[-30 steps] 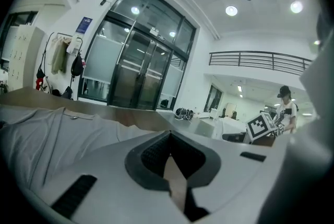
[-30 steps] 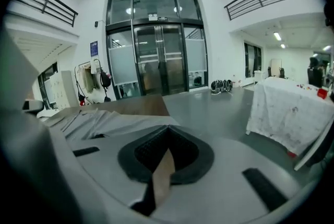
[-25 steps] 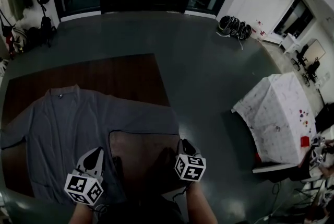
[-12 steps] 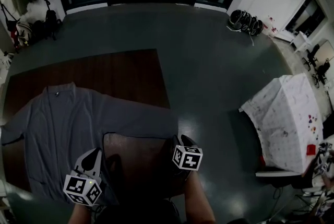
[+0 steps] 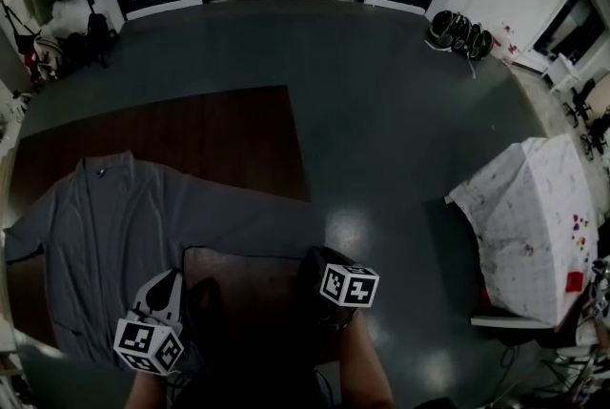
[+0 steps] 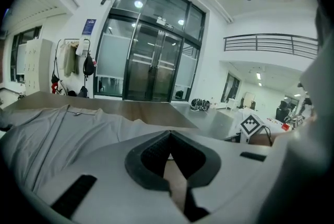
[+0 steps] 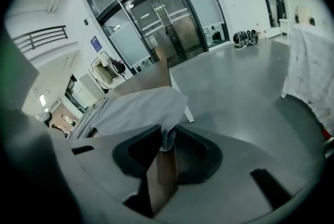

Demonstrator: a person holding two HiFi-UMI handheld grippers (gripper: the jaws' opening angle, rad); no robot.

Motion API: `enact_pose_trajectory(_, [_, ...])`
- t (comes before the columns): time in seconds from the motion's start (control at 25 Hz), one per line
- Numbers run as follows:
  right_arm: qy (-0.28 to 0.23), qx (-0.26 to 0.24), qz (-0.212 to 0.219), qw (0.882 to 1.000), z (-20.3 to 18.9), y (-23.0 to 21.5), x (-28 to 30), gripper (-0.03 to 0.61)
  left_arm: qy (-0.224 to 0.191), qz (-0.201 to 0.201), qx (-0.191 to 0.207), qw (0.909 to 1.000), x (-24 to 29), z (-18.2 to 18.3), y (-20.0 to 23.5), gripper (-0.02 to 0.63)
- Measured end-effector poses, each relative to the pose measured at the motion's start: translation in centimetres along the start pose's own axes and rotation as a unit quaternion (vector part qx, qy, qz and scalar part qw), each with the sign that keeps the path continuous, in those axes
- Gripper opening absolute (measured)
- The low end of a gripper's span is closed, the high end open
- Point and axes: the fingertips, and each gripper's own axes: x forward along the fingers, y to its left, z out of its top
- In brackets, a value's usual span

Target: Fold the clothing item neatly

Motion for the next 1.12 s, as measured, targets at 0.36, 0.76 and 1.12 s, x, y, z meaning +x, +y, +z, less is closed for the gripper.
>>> enact_pose_trajectory(0.36, [-0.002, -0.019, -0.027, 0.999, 1.7, 0.2, -1.4, 0.014, -0.012, 0.027, -0.005, 0.9996, -1.5, 0.2, 0.1, 0.008])
enact_pose_trajectory(0.76, [-0.058, -0.096, -0.03, 0.993, 4.8, 9.8, -3.3, 0.014, -0.045, 0.056, -0.022, 0.9971, -8.9, 0.6, 7.9, 0.008])
enact_pose_trajectory(1.12, [-0.099, -0.152, -0.025, 0.983, 3.3, 24.2, -2.5, 0.014, -0.069, 0.062, 0.005, 0.9957, -16.9, -0.9, 18.1, 0.008])
